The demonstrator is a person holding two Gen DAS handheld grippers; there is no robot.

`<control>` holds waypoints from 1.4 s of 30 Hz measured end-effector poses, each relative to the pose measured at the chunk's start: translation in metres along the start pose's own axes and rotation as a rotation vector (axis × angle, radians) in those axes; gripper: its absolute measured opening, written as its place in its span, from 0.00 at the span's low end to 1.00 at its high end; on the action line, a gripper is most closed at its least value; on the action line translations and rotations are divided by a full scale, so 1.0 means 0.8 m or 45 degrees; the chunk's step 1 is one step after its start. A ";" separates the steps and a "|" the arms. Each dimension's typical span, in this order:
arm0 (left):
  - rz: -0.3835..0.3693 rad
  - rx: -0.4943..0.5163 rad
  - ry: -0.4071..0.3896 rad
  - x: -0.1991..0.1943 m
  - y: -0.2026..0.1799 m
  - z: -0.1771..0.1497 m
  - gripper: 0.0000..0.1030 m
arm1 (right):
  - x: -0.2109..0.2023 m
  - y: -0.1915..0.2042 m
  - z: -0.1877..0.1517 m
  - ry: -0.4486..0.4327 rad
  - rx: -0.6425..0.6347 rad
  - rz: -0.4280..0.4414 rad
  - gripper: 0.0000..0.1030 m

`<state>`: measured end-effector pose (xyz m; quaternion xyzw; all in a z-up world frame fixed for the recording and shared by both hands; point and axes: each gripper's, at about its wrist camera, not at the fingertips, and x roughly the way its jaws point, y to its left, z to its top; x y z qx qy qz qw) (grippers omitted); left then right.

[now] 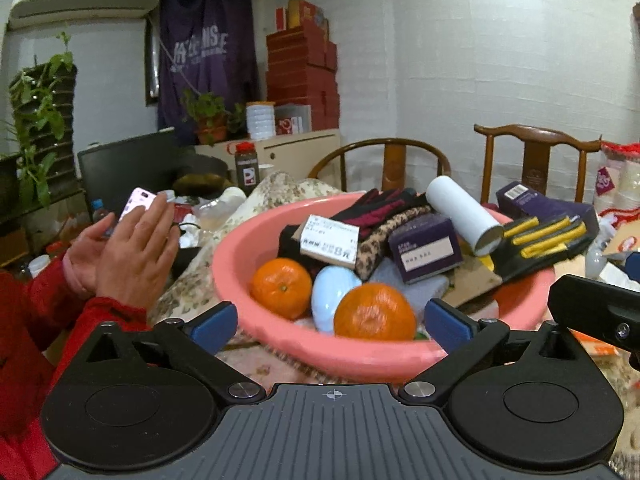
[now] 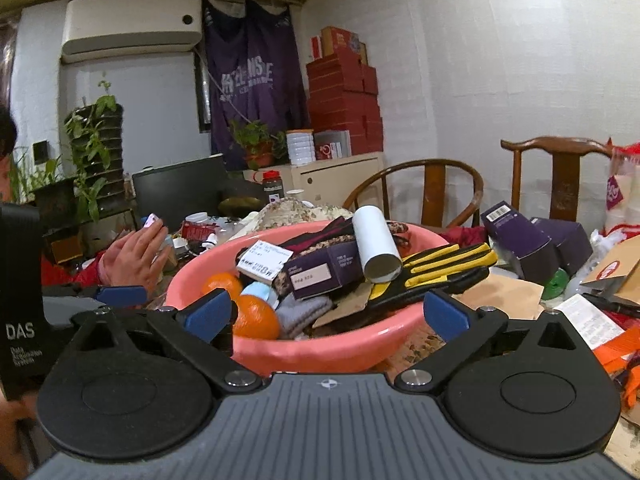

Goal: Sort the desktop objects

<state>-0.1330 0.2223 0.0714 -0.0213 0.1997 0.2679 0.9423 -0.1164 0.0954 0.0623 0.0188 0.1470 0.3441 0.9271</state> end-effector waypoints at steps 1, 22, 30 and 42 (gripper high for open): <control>0.000 0.002 -0.005 -0.004 0.001 -0.003 1.00 | -0.004 0.001 -0.004 -0.007 -0.006 0.003 0.99; -0.032 -0.056 0.026 -0.021 0.021 -0.068 1.00 | -0.011 0.009 -0.052 -0.003 -0.023 0.021 0.99; -0.041 -0.059 0.070 -0.008 0.020 -0.084 1.00 | -0.004 0.016 -0.064 0.013 -0.045 -0.004 0.99; -0.069 -0.058 0.120 0.015 0.010 -0.098 1.00 | 0.014 0.011 -0.085 0.062 -0.066 -0.033 0.99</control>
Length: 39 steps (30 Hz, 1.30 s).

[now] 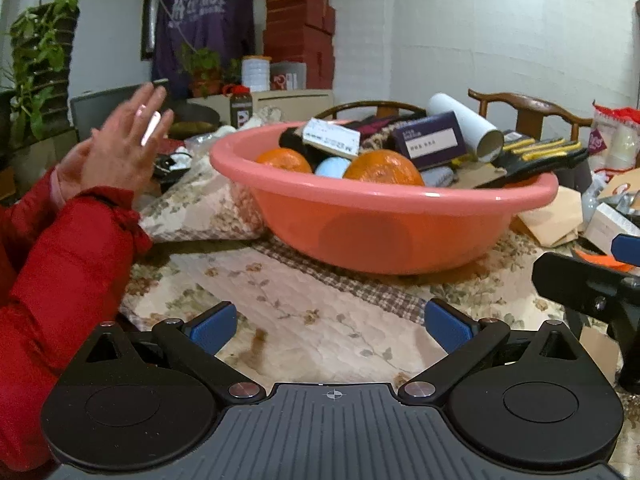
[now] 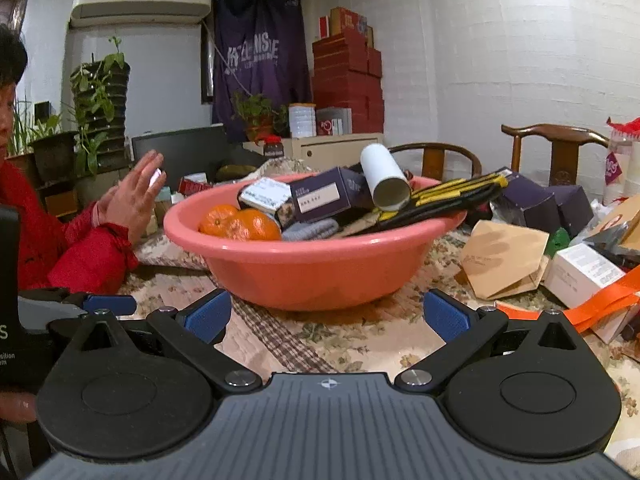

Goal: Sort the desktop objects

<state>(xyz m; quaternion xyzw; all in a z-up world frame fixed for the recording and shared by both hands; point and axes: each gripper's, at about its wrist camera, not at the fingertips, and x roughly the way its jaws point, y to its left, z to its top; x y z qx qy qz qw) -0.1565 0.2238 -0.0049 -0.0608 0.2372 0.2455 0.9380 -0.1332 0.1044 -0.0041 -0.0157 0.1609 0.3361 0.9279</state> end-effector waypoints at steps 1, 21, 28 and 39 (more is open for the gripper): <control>-0.002 0.002 0.003 0.002 -0.001 -0.001 1.00 | 0.001 -0.001 -0.001 0.005 0.002 0.000 0.99; -0.019 0.021 -0.018 0.005 -0.002 0.005 1.00 | 0.000 -0.010 -0.004 -0.001 0.040 -0.009 0.99; 0.006 0.028 -0.081 -0.014 0.010 0.027 1.00 | -0.005 -0.005 0.029 -0.038 0.017 -0.005 0.99; 0.041 0.031 -0.175 -0.038 0.014 0.067 1.00 | -0.008 0.011 0.061 -0.102 0.002 -0.018 0.99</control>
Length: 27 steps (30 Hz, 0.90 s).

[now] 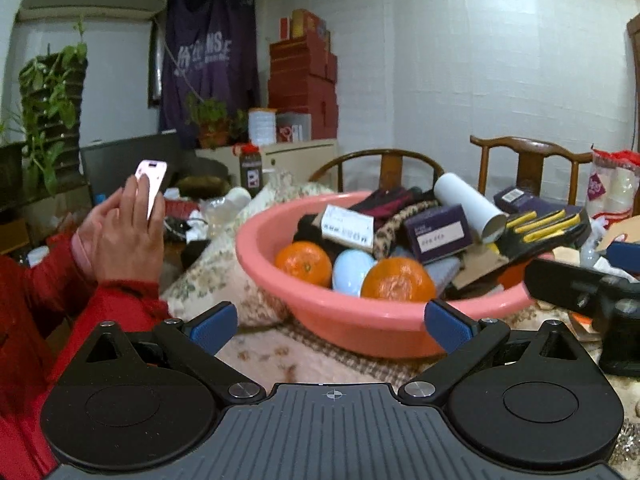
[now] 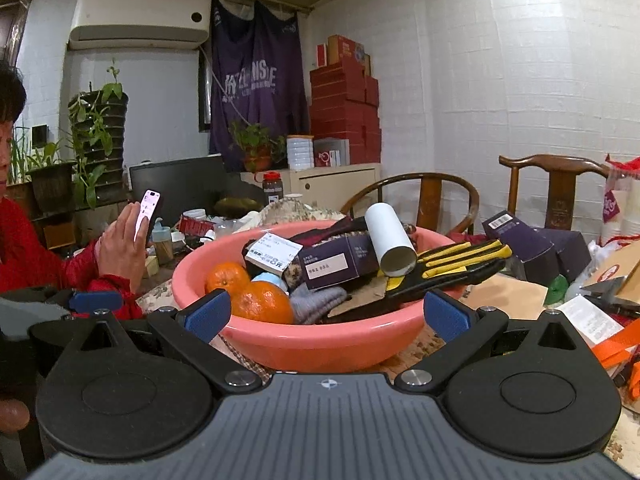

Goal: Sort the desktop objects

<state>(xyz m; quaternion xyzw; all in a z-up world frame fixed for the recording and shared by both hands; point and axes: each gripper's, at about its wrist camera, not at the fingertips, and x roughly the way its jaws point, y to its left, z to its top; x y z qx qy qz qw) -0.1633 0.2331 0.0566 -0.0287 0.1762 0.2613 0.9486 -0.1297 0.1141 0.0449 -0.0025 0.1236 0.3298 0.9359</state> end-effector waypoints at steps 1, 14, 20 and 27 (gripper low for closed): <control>0.007 0.001 -0.007 0.000 -0.001 0.002 1.00 | 0.000 0.000 0.001 -0.005 0.008 -0.004 0.99; -0.007 0.001 -0.007 0.008 -0.007 0.018 1.00 | 0.004 -0.008 0.010 -0.015 0.032 -0.030 0.99; -0.014 0.000 -0.002 0.012 -0.010 0.023 1.00 | 0.007 -0.012 0.011 -0.013 0.035 -0.037 0.99; -0.021 0.012 0.012 0.022 -0.014 0.027 1.00 | 0.014 -0.020 0.014 -0.011 0.045 -0.042 0.99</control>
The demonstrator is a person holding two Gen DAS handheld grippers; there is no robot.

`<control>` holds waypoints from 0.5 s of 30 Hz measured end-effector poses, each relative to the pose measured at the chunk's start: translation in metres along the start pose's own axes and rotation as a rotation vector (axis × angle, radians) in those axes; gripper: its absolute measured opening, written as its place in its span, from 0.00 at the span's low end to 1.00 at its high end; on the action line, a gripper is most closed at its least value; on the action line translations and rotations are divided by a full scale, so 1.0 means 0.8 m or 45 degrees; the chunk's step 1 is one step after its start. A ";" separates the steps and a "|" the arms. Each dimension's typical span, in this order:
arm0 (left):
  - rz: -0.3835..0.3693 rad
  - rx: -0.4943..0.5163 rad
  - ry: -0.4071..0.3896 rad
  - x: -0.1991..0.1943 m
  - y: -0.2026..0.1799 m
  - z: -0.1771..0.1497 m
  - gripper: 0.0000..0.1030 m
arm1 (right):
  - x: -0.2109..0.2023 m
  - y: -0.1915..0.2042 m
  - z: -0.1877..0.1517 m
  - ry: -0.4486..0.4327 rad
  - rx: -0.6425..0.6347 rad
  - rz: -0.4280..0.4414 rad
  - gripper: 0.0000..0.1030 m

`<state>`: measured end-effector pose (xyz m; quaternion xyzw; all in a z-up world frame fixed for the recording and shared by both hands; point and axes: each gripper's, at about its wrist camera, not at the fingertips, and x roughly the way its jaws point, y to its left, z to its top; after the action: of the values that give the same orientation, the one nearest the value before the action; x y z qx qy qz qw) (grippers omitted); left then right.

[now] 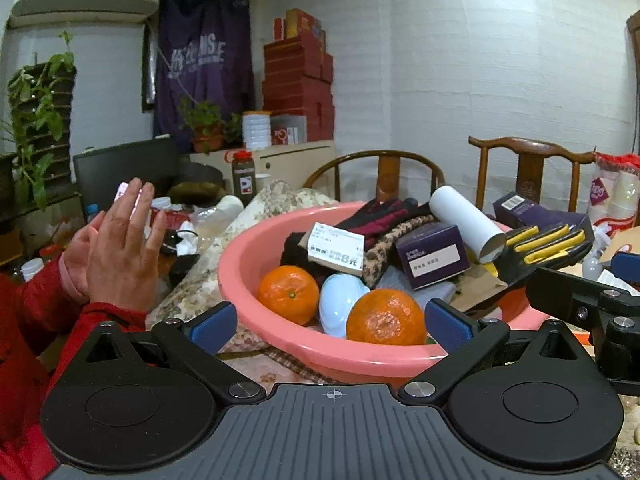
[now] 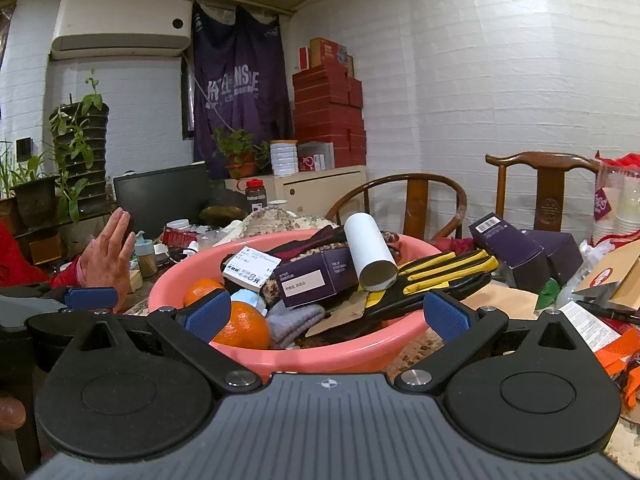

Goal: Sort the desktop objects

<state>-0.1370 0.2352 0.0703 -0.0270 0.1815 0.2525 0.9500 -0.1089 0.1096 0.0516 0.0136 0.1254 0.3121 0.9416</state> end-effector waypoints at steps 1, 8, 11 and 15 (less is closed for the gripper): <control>-0.003 -0.004 0.003 0.002 0.000 0.000 1.00 | 0.001 -0.001 0.000 0.001 0.001 -0.001 0.99; 0.003 0.010 0.006 0.011 -0.004 0.002 1.00 | 0.009 -0.005 0.001 0.009 0.007 0.000 0.99; 0.004 0.011 0.003 0.013 -0.003 0.003 1.00 | 0.011 -0.005 0.000 0.014 0.009 0.001 0.99; -0.001 0.007 -0.004 0.015 -0.001 0.002 1.00 | 0.014 -0.005 -0.002 0.020 0.010 0.004 0.99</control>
<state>-0.1263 0.2403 0.0672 -0.0240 0.1806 0.2517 0.9505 -0.0980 0.1130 0.0471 0.0152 0.1341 0.3130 0.9401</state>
